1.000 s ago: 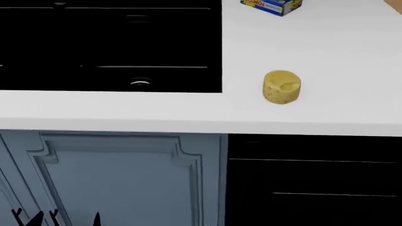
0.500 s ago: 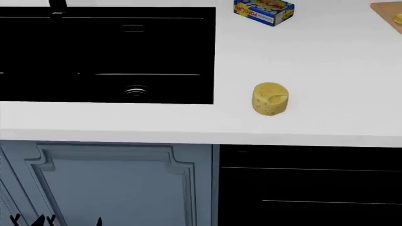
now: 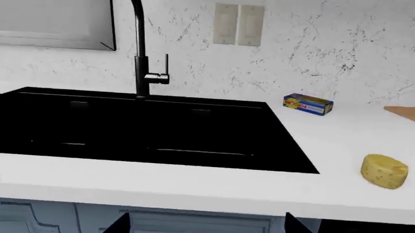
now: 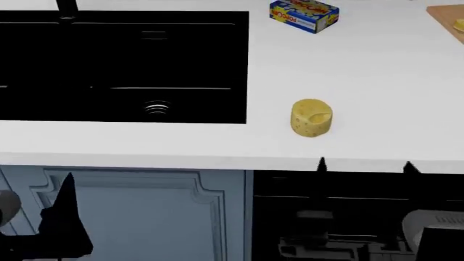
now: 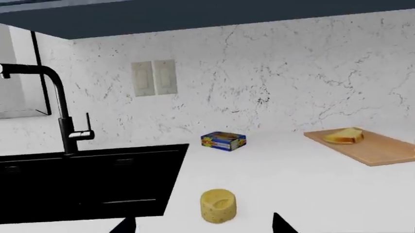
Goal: Pick up the wedge of cheese and place it on the slice of bread to prepare a simple cheese on bread dish.
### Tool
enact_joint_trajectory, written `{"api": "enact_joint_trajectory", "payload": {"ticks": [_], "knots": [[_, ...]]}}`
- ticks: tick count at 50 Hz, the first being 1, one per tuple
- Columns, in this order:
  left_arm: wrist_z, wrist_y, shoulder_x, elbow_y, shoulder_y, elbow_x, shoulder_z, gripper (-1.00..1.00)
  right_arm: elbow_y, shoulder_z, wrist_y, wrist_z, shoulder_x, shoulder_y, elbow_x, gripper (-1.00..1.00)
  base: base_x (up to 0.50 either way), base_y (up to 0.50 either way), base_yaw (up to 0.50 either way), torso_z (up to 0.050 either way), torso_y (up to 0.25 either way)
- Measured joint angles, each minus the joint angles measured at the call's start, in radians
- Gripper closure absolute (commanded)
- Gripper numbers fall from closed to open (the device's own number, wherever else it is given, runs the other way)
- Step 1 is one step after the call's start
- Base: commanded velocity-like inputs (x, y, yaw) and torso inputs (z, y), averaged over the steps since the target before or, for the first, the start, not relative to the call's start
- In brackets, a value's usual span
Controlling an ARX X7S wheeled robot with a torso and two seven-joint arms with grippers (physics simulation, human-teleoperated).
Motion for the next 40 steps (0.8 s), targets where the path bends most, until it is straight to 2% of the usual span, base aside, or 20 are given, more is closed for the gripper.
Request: {"api": "enact_joint_trajectory", "payload": {"ticks": [6, 10, 13, 20, 25, 40], "knots": [[-0.328, -0.060, -0.111, -0.029, -0.315, -0.458, 0.062, -1.00, -0.026, -0.078, 0.053, 0.229, 0.156, 0.270, 0.339, -1.00, 0.00, 0.00, 0.00, 0.050, 0.000], [-0.468, -0.050, -0.174, -0.056, -0.507, -0.654, 0.148, -1.00, -0.006, -0.134, 0.093, 0.330, 0.203, 0.434, 0.495, -1.00, 0.00, 0.00, 0.00, 0.050, 0.000], [-0.532, -0.028, -0.215, -0.043, -0.580, -0.742, 0.188, -1.00, -0.008, -0.151, 0.100, 0.363, 0.226, 0.480, 0.544, -1.00, 0.00, 0.00, 0.00, 0.050, 0.000], [-0.616, 0.009, -0.280, -0.012, -0.666, -0.858, 0.245, -1.00, -0.017, -0.170, 0.104, 0.399, 0.261, 0.522, 0.601, -1.00, 0.00, 0.00, 0.00, 0.050, 0.000], [-0.660, 0.028, -0.309, -0.004, -0.695, -0.900, 0.275, -1.00, -0.024, -0.180, 0.106, 0.422, 0.274, 0.540, 0.629, -1.00, 0.00, 0.00, 0.00, 0.006, 0.000], [-0.731, 0.165, -0.419, 0.035, -0.788, -0.933, 0.444, -1.00, -0.053, -0.195, 0.105, 0.495, 0.309, 0.613, 0.748, -1.00, 0.50, 0.10, 0.00, 0.000, 0.000]]}}
